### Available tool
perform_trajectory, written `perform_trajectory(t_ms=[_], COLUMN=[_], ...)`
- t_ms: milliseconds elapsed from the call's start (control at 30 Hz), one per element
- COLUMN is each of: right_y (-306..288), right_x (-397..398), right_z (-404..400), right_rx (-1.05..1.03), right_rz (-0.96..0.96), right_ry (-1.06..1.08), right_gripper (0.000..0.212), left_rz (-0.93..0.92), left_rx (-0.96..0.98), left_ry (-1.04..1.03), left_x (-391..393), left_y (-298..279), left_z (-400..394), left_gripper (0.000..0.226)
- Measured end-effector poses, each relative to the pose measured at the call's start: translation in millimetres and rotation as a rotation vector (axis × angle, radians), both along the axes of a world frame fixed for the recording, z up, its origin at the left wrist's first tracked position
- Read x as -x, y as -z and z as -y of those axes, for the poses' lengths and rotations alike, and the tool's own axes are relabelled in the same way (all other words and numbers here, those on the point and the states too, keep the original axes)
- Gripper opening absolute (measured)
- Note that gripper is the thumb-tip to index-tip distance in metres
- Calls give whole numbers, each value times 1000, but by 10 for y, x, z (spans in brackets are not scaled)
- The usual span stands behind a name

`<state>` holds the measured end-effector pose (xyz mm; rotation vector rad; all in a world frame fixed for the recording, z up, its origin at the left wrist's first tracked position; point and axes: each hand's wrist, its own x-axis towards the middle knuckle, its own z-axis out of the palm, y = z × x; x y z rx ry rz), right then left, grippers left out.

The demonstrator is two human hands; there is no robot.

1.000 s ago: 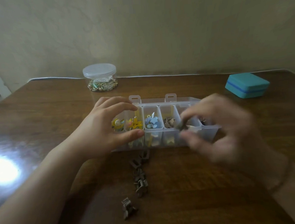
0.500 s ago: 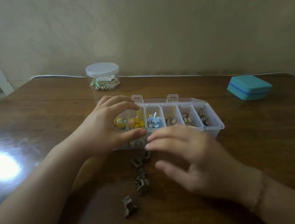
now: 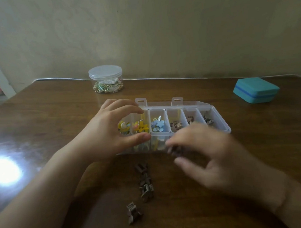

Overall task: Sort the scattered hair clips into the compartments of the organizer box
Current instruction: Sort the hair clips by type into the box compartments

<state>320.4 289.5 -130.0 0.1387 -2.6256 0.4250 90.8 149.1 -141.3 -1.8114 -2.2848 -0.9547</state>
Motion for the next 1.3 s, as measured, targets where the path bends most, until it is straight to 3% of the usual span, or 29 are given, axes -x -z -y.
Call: perform_trajectory(t_ms=[133, 200, 300, 333, 467, 633, 767, 933, 1067, 1200, 1300], right_y=[-194, -240, -190, -158, -71, 155, 268, 260, 94, -11, -19], right_x=[-182, -235, -199, -172, -40, 110, 164, 159, 205, 299, 241], right_z=[-294, -425, -508, -493, -175, 232, 301, 211, 14, -194, -182], right_rx=[22, 51, 40, 24, -109, -177, -295, -151, 119, 63, -70], right_rz=[-351, -291, -1, -11, -241, 31, 56, -48, -352, -211, -350], right_ry=[279, 418, 525, 527, 319, -135, -170, -173, 128, 525, 501], right_gripper=[31, 27, 39, 41, 27, 36, 27, 18, 14, 15, 12], left_rz=[-1, 1, 4, 5, 6, -13, 5, 2, 10, 7, 1], left_rx=[0, -3, 3, 4, 8, -20, 0, 0, 2, 12, 12], left_ry=[-1, 0, -3, -3, -3, 11, 0, -2, -2, 1, 4], left_x=[5, 1, 1, 1, 4, -22, -11, -20, -7, 1, -1], left_y=[7, 5, 2, 2, -4, -3, -10, -15, -11, -8, -1], left_z=[0, -5, -5, -5, -2, -10, -2, 2, 2, 0, -1], left_gripper=[72, 72, 72, 72, 72, 70, 71, 71, 72, 71, 69])
